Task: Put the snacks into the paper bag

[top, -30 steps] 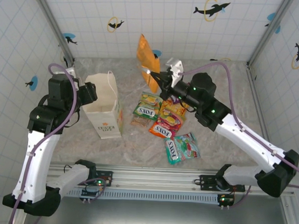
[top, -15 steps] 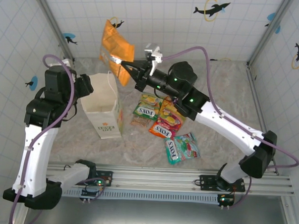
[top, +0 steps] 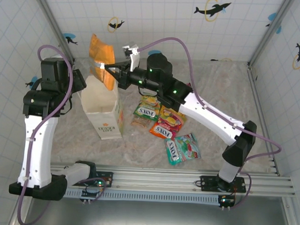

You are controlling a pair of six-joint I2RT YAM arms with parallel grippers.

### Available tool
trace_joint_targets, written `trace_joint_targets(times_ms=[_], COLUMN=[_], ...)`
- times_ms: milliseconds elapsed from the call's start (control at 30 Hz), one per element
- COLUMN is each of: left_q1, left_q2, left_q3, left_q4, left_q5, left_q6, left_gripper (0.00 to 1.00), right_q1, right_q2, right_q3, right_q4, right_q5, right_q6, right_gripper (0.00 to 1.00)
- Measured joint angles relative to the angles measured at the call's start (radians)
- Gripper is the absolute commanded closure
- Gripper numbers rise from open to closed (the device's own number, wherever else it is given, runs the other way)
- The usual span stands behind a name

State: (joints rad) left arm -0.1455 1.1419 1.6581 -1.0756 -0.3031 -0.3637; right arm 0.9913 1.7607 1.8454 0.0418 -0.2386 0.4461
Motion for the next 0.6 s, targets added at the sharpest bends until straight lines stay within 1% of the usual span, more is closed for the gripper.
trace_joint_targets(times_ms=[267, 600], left_q1=[0.002, 0.002], left_q2=[0.022, 0.023], left_q3=[0.0, -0.012], left_q4=[-0.022, -0.019], left_q5=[-0.05, -0.05], left_q6=[0.0, 0.0], left_gripper=[0.3, 0.31], right_q1=[0.003, 0.031], right_q2=[0.072, 0.095], right_q3=[0.063, 0.067], right_q4=[-0.114, -0.255], right_q5=[-0.014, -0.05], right_q6=[0.073, 0.141], right_gripper=[1.0, 1.0])
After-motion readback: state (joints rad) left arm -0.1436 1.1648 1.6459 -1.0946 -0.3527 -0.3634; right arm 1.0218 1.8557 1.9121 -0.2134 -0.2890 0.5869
